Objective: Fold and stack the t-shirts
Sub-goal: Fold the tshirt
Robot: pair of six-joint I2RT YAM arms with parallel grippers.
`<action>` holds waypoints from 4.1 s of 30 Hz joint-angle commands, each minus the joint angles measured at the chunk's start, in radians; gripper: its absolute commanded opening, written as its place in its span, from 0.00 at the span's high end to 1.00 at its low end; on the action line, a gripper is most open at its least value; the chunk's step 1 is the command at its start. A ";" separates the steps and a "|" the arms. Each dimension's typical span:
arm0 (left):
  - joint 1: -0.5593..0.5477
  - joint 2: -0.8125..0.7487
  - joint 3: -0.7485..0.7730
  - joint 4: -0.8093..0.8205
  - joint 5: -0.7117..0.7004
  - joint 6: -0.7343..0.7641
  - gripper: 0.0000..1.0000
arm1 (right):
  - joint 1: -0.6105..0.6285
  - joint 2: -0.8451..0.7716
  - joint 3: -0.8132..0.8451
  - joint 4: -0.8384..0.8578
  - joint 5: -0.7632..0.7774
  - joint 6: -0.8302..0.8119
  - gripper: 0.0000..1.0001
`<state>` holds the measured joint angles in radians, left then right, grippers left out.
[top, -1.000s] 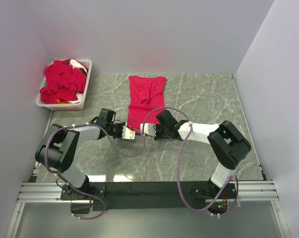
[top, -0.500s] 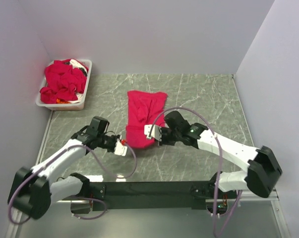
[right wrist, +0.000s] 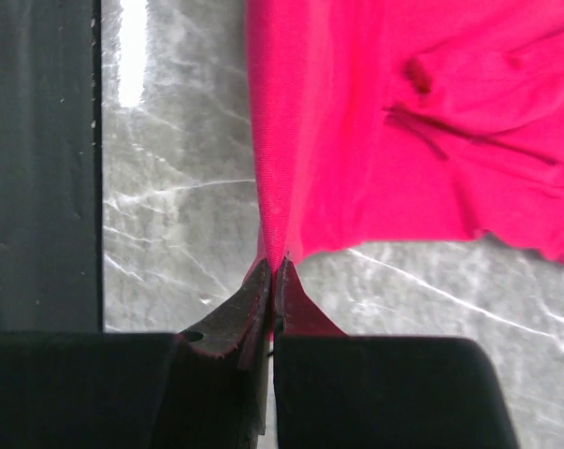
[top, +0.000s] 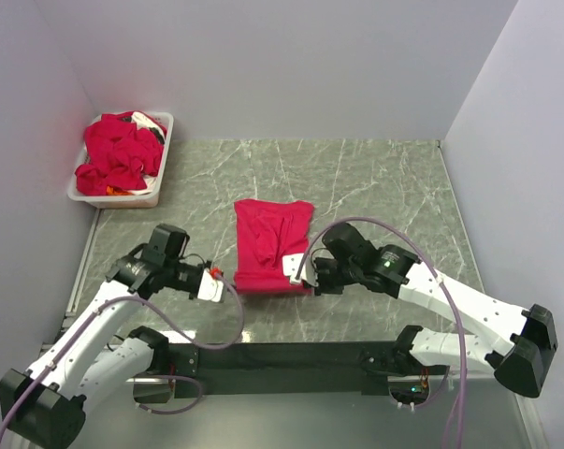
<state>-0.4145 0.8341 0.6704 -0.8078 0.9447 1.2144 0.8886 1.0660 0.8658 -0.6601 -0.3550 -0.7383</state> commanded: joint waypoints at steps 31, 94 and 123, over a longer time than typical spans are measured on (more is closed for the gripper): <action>0.253 1.560 1.393 0.035 -0.113 -0.455 0.97 | -0.445 1.218 1.078 -0.116 0.017 -0.308 1.00; 0.026 0.922 0.215 0.923 0.016 -1.579 0.65 | -0.401 0.733 0.225 -0.038 -0.754 0.567 0.82; 0.149 1.004 0.403 0.800 0.062 -1.607 0.67 | -0.343 0.796 0.297 0.235 -0.831 0.780 0.77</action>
<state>-0.2459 1.8767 1.1126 -0.0589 0.9615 -0.3202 0.5064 1.8179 1.2324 -0.4717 -1.1271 0.0147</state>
